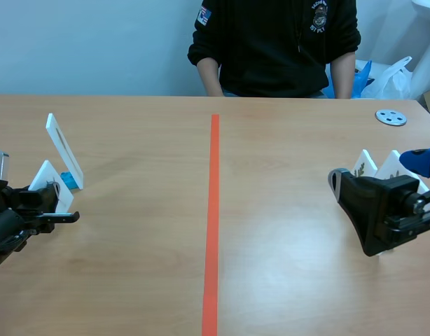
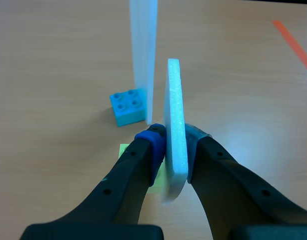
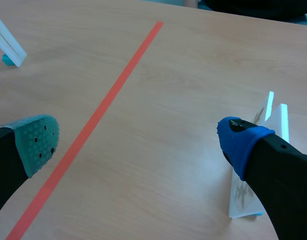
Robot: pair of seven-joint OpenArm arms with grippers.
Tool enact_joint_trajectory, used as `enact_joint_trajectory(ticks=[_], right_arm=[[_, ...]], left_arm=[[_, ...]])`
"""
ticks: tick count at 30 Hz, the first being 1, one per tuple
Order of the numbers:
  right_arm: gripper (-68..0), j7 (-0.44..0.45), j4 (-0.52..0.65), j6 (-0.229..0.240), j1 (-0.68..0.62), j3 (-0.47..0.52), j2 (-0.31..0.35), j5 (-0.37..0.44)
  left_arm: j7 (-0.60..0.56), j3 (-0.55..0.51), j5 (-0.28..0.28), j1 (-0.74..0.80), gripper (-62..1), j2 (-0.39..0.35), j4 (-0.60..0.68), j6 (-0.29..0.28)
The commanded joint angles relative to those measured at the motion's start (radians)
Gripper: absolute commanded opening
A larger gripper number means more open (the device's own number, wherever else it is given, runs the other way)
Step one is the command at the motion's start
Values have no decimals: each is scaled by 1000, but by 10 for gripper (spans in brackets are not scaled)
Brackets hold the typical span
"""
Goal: Sort the leaf by its shape. The table is split by an orange tape line. A compound leaf with several leaflets goes to the left side, a simple leaf with one blade goes to the right side. Return to the home posture when a red brick is placed on the table.
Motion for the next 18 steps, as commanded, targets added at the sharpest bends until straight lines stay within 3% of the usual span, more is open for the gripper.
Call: enact_joint_trajectory(ticks=[1, 10, 16, 18], right_arm=[[4, 23, 8, 0, 3, 9, 11, 11], [4, 23, 8, 0, 3, 9, 11, 11], [4, 23, 8, 0, 3, 9, 11, 11], [4, 23, 8, 0, 3, 9, 11, 11]], left_arm=[[-15, -4, -5, -41, -552, 3, -12, -1], [-15, -4, -6, -130, -552, 39, -138, 3], [-21, -4, -5, -132, -551, 38, -146, 2], [-21, -4, -5, -132, -516, 38, -146, 2]])
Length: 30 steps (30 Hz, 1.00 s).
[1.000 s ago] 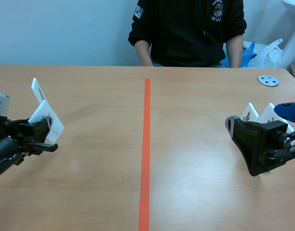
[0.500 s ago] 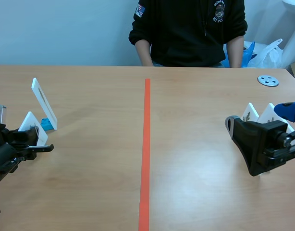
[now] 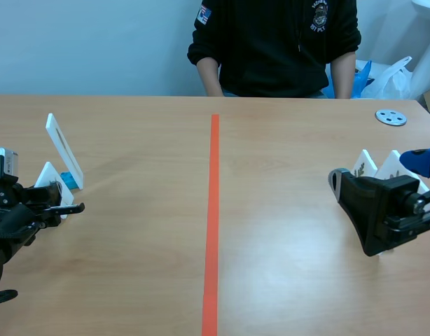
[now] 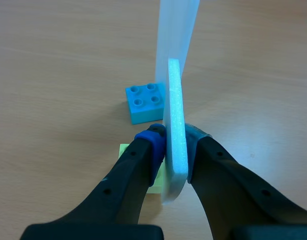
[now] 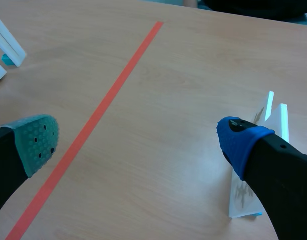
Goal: Sort the leaf by its shape. The table is split by an orange tape line. A compound leaf with several leaflets goes to the left side, a simple leaf with one blade goes to the right side. Return to the home posture when a red brick is placed on the table.
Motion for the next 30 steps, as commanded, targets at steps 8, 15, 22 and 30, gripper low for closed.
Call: enact_joint_trajectory(ticks=[8, 15, 22, 30], right_arm=[[4, 23, 8, 0, 3, 9, 11, 11], [4, 23, 8, 0, 3, 9, 11, 11], [4, 23, 8, 0, 3, 9, 11, 11], [4, 23, 8, 0, 3, 9, 11, 11]], left_arm=[[-14, -3, -3, -5, -292, -19, 26, -2], [3, -8, -3, 12, -202, -48, 101, -2], [136, -55, -7, 127, -126, -90, 398, -17], [198, -61, -5, 335, 14, -134, 761, -147]])
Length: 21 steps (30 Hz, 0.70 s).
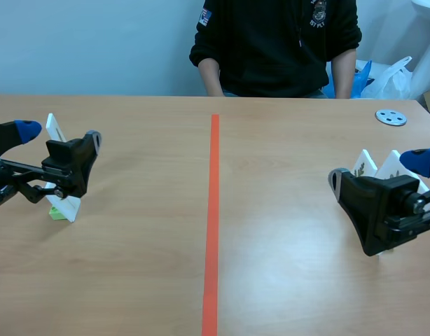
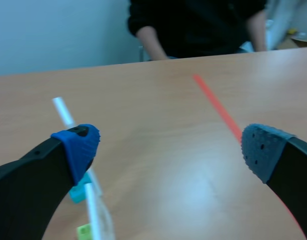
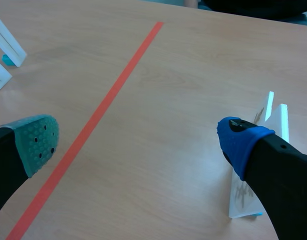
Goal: Sort the leaf by its shape. The table is split by an orange tape line. A compound leaf with several leaflets goes to the left side, a simple leaf with one blade goes to the right side. Return to the home posture when a red brick is placed on the table.
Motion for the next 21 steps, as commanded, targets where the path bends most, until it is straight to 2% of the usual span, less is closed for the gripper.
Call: enact_joint_trajectory(ticks=[1, 5, 10, 21], right_arm=[[4, 22, 8, 0, 3, 9, 11, 11], [4, 22, 8, 0, 3, 9, 11, 11], [4, 22, 8, 0, 3, 10, 11, 11], [4, 21, 8, 0, 3, 10, 11, 11]], left_arm=[[11, -1, -5, 29, 14, -11, 48, -30], [61, -1, -2, 119, 14, -10, 180, -87], [111, -1, -2, 230, 14, -10, 291, -119], [111, 0, -2, 340, 14, -7, 334, -138]])
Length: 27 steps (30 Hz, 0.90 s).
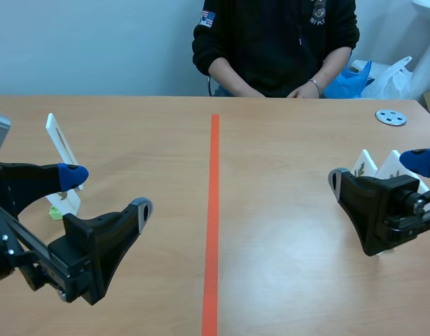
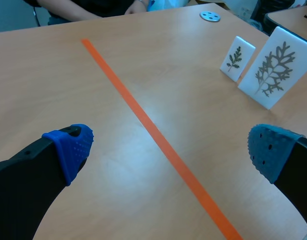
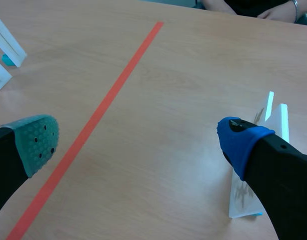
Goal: Sort the leaf by its shape. The table is split by an orange tape line. A compound leaf with several leaflets goes to the left side, a simple leaf with one blade goes to the right side. Return to the home posture when a red brick is placed on the table.
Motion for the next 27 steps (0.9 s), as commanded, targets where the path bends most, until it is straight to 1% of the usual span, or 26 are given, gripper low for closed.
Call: enact_joint_trajectory(ticks=[1, 9, 27], right_arm=[[4, 21, 8, 0, 3, 10, 11, 11], [4, 21, 8, 0, 3, 10, 11, 11], [4, 19, 8, 0, 3, 10, 11, 10]], left_arm=[[-14, 0, -4, -3, 14, 3, 3, -6], [-21, 0, -4, -4, 14, 22, 3, -6], [-18, 0, -4, -4, 14, 21, 3, -6]])
